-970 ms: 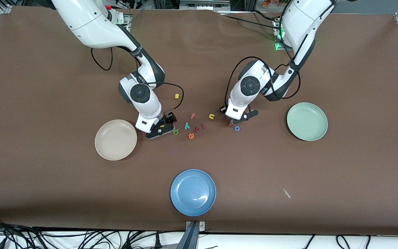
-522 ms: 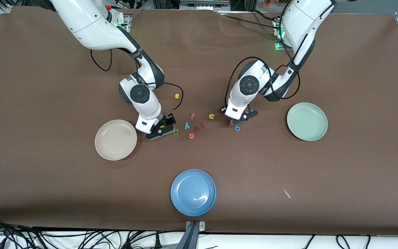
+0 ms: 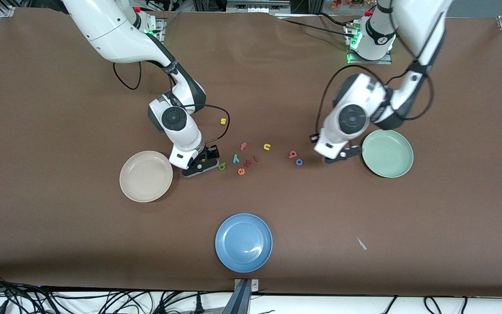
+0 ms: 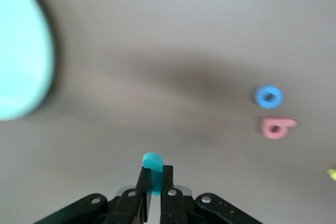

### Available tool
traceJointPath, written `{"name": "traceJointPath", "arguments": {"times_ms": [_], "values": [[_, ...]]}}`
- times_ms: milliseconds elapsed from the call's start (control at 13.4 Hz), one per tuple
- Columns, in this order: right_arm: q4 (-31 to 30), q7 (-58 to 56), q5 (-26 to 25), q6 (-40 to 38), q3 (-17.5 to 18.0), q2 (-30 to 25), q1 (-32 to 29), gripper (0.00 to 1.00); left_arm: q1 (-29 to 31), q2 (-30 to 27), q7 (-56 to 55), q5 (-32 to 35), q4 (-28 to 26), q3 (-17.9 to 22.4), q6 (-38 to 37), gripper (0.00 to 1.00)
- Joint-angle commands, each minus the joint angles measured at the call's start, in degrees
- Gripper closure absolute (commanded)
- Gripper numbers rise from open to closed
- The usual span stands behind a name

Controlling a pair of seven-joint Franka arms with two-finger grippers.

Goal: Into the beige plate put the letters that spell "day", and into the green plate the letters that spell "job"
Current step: 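Drop the teal letter into the green plate with the left gripper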

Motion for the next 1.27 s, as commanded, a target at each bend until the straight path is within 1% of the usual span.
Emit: {"name": "traceJointPath", "arguments": {"times_ms": [0,149,298,448,522,597,671,746,821,895,1044,1193], "values": [[-2.8,-0.2,-1.0,1.1,0.4,-0.1,-1.5,0.51,6.5,-2.9,10.0,1.6,-1.1,-0.4,-3.7,1.0],[-2.8,0.0,-1.0,1.1,0.4,-0.2,-1.6,0.56,11.6,-2.3,16.8,3.0,-1.1,-0.1,-3.2,1.0],[-2.8,0.2,-1.0,0.9,0.4,-0.5,-1.7,0.57,16.1,-0.3,21.3,7.4,-1.1,-0.2,-2.5,1.0],[-2.9,0.4,-1.0,0.8,0.4,-0.8,-1.7,0.57,17.9,3.9,22.7,10.5,-1.6,-0.1,1.9,1.0],[-3.1,0.4,-1.0,0.8,0.4,-0.9,-1.7,0.6,19.1,5.8,22.7,12.4,-1.7,-0.1,3.9,1.0],[-3.1,0.5,-1.0,0.7,0.4,-1.2,-1.9,0.65,19.7,6.8,22.9,12.9,-1.8,-0.1,4.6,1.0],[-3.2,0.4,-1.0,0.7,0.5,-1.3,-2.0,0.67,19.8,7.4,23.1,12.9,-1.8,-0.1,4.7,1.0],[-3.3,0.0,-1.0,0.6,0.4,-1.9,-2.0,0.68,20.1,7.7,23.0,12.9,-1.8,-0.1,4.7,0.84],[-3.4,-0.2,-1.0,-0.1,0.5,-2.3,-2.5,0.68,20.3,7.6,23.0,12.9,-1.9,-0.2,4.6,0.52],[-3.4,-0.3,-1.0,-1.5,0.5,-3.3,-2.9,0.68,20.3,7.3,23.1,12.9,-1.8,-0.2,4.3,0.01],[-3.4,-0.6,-0.9,-5.0,0.8,-5.1,-4.1,0.68,20.1,5.2,22.7,11.7,-1.3,-0.7,3.7,0.0],[-3.2,-2.5,-0.8,-9.4,1.4,-7.9,-5.2,0.68,19.9,2.7,20.0,6.8,-1.1,-3.5,1.6,0.01]]}}
